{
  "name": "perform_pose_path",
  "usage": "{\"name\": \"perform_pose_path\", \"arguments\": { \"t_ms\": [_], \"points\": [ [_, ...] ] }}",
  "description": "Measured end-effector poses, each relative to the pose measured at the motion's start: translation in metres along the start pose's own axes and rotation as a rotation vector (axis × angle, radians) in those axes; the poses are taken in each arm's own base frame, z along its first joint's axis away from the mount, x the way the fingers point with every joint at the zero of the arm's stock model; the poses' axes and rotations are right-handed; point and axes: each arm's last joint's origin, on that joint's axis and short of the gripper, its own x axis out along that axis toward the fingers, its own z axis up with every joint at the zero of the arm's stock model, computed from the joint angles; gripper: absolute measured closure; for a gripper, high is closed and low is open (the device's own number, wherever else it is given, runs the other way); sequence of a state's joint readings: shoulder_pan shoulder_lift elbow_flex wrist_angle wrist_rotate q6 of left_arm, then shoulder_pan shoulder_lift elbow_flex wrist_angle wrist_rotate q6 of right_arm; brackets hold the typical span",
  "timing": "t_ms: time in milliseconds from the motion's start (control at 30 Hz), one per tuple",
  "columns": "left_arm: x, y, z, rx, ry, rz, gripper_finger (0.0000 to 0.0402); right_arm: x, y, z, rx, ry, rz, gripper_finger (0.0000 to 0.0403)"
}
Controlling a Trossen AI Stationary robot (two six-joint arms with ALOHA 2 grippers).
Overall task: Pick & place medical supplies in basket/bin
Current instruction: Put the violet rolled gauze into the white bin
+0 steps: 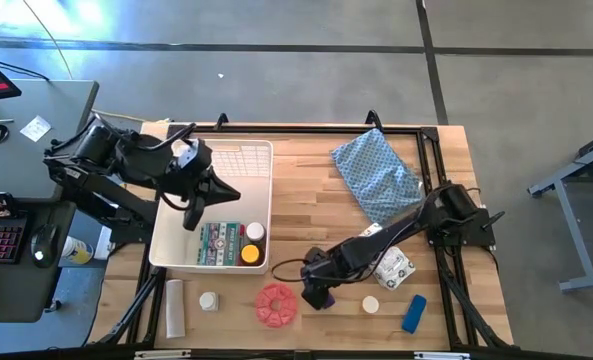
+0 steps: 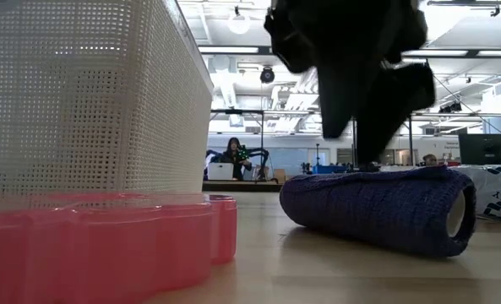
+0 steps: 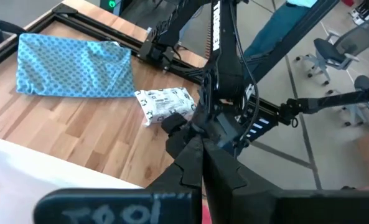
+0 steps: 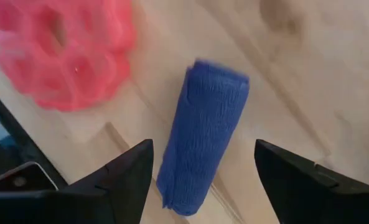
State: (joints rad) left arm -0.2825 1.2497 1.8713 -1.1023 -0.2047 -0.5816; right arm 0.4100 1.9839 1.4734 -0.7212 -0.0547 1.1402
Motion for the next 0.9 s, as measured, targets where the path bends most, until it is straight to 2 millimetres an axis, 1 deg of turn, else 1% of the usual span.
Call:
{"name": "perform_pose_path", "arguments": {
  "t_ms": [133,267,400,500,567,667,800,900],
  "points": [
    [0.001,0.0,0.0,-0.002,0.001,0.001,0.0355,0.011,-0.002,0.0,0.016,0.03,-0.019,0.0143],
    [0.0,0.0,0.0,-0.007,0.001,0.0,0.0355,0.018,-0.003,0.001,0.016,0.011,-0.046,0.0142],
    [0.0,0.0,0.0,-0.006,0.001,0.0,0.0355,0.027,-0.005,0.006,0.023,0.008,-0.054,0.0147],
    [0.0,0.0,0.0,-0.007,0.002,0.0,0.0355,0.037,-0.007,0.012,0.031,0.046,-0.029,0.0158],
    [0.0,0.0,0.0,-0.008,0.005,-0.006,0.0355,0.038,-0.008,0.014,0.039,0.074,-0.017,0.0169],
    [0.0,0.0,-0.001,-0.007,0.013,-0.007,0.0355,0.038,-0.009,0.016,0.049,0.066,-0.022,0.0187],
    [0.0,0.001,-0.003,-0.012,0.031,0.006,0.0355,0.038,-0.01,0.015,0.046,0.075,-0.023,0.0222],
    [0.0,0.002,-0.004,-0.018,0.041,0.012,0.0355,0.032,-0.011,0.014,0.031,0.108,-0.016,0.0249]
  ]
}}
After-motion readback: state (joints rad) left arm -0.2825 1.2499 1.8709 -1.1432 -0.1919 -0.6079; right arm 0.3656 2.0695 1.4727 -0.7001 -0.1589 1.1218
